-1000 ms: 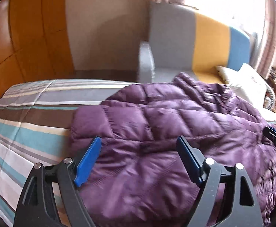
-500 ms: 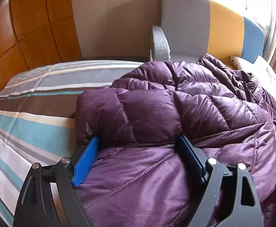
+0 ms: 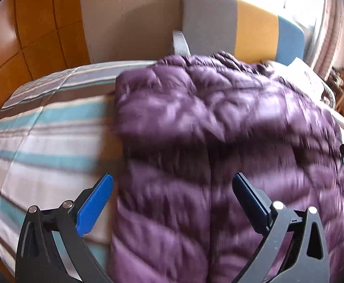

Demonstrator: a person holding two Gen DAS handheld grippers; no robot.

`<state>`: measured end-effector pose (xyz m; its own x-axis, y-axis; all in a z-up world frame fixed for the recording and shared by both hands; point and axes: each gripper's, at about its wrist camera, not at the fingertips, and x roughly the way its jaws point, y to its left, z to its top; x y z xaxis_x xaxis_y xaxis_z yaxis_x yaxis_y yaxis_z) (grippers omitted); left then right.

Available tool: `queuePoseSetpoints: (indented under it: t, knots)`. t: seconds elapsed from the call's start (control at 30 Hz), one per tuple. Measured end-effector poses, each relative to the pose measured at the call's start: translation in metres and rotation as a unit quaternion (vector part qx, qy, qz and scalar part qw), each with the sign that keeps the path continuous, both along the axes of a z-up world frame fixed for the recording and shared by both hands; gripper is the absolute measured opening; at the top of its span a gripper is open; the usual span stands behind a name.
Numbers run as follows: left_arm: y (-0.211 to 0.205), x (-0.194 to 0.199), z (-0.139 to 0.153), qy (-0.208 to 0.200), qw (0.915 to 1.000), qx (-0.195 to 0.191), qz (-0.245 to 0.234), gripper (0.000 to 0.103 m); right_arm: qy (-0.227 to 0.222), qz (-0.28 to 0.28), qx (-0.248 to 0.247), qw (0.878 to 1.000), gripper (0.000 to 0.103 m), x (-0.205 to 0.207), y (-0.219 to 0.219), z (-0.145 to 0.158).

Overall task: Fold large clothes
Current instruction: 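Release the jacket with the right gripper and move both tools to the hem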

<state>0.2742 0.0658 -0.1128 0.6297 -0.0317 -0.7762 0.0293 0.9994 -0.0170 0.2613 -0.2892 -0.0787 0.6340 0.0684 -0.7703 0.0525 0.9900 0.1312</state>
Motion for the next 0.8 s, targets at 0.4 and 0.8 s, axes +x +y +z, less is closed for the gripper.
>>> queuePoseSetpoints:
  t: [0.4, 0.8]
  knots:
    - [0.020, -0.072, -0.015, 0.024, 0.9990, -0.036, -0.011, 0.101, 0.014, -0.011, 0.022, 1.000, 0.060, -0.095, -0.026, -0.012]
    - [0.058, -0.150, -0.013, 0.009, 0.9987, -0.040, -0.032, 0.085, 0.026, 0.006, 0.016, 1.000, 0.056, -0.188, -0.053, -0.012]
